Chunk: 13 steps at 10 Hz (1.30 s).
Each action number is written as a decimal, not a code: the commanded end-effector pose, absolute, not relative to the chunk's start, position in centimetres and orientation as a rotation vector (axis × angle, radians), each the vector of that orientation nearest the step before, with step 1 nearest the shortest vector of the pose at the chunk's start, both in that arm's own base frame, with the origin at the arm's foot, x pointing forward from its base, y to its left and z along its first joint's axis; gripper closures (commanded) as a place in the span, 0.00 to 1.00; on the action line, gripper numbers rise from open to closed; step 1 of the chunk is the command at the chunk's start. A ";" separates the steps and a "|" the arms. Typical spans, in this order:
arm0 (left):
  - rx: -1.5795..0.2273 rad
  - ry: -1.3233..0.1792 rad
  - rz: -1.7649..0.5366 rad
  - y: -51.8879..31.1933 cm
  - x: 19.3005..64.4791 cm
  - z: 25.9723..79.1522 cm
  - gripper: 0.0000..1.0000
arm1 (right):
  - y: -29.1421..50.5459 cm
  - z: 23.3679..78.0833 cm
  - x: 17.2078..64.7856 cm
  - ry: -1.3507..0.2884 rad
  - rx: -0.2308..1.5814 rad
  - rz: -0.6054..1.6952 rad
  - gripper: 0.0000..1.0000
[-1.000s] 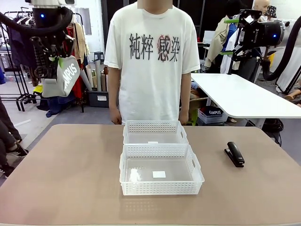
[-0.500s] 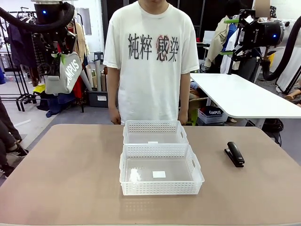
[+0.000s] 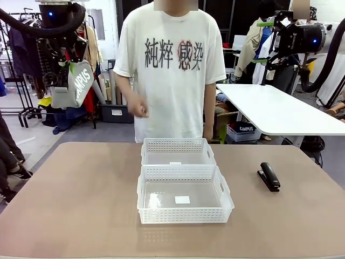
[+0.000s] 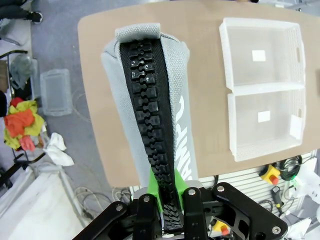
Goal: Distribute items into two baskets.
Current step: Move the picked Pencil pouch towards the Organizing basket indicated by the person, stopping as directed.
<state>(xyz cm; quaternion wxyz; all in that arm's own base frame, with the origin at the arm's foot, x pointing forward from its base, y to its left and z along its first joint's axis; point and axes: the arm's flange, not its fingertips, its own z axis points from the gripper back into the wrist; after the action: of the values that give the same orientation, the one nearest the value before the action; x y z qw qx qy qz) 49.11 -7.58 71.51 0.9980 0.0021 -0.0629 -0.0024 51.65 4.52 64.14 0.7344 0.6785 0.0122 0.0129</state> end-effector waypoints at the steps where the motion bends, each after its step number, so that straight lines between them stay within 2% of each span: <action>1: 0.002 -0.126 -0.010 -7.4 48.8 71.8 1.00 | 4.5 64.3 51.5 0.024 1.493 0.031 0.00; 13: 0.004 -0.126 -0.005 -7.6 49.1 71.5 1.00 | 4.5 64.3 51.5 0.024 1.493 0.031 0.00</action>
<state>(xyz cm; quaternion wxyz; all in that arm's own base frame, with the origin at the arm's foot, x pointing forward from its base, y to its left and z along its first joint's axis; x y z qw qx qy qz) 49.15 -7.59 71.46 0.9980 0.0022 -0.0624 -0.0024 51.66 4.52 64.14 0.7344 0.6785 0.0122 0.0129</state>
